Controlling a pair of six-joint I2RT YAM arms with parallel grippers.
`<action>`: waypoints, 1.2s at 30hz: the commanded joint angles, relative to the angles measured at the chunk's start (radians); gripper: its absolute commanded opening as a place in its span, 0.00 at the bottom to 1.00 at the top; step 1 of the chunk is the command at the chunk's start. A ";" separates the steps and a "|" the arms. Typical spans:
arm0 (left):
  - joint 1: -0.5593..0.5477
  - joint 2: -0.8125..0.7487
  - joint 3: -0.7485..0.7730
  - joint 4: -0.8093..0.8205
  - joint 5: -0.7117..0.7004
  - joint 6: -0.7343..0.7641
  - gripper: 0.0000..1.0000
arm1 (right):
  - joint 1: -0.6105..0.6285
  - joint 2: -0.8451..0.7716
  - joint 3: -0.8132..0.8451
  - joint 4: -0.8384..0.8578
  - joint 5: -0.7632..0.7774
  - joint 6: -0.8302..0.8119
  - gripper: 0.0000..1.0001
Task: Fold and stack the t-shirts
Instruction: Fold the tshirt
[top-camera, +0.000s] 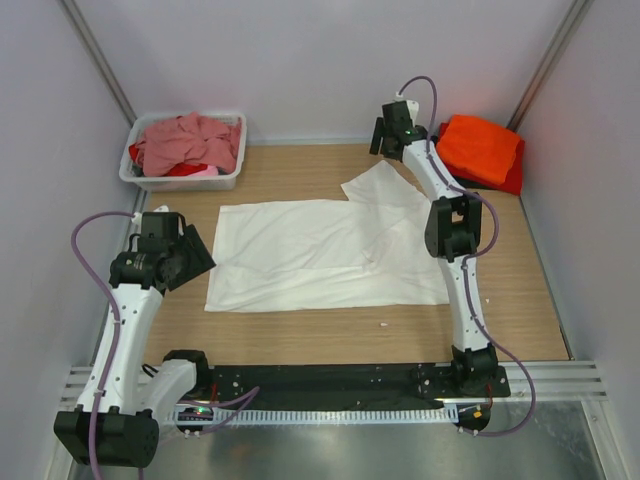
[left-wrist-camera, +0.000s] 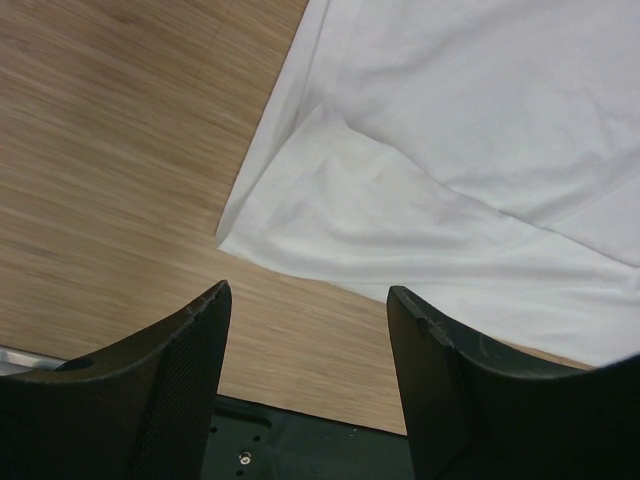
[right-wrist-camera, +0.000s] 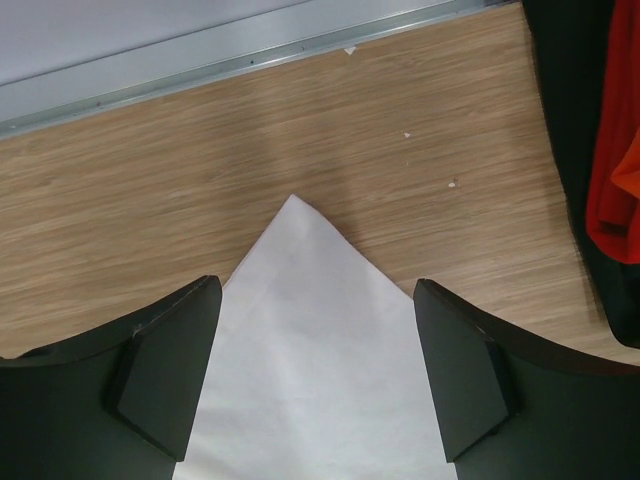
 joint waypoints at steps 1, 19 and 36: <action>0.006 0.001 0.000 0.019 -0.013 -0.009 0.65 | 0.003 0.031 0.075 0.005 0.061 -0.038 0.84; 0.005 0.027 0.002 0.011 -0.028 -0.015 0.64 | -0.013 0.151 0.032 0.065 -0.019 0.020 0.50; -0.002 0.401 0.210 0.132 -0.101 -0.036 0.56 | -0.036 -0.127 -0.382 0.305 0.035 -0.047 0.01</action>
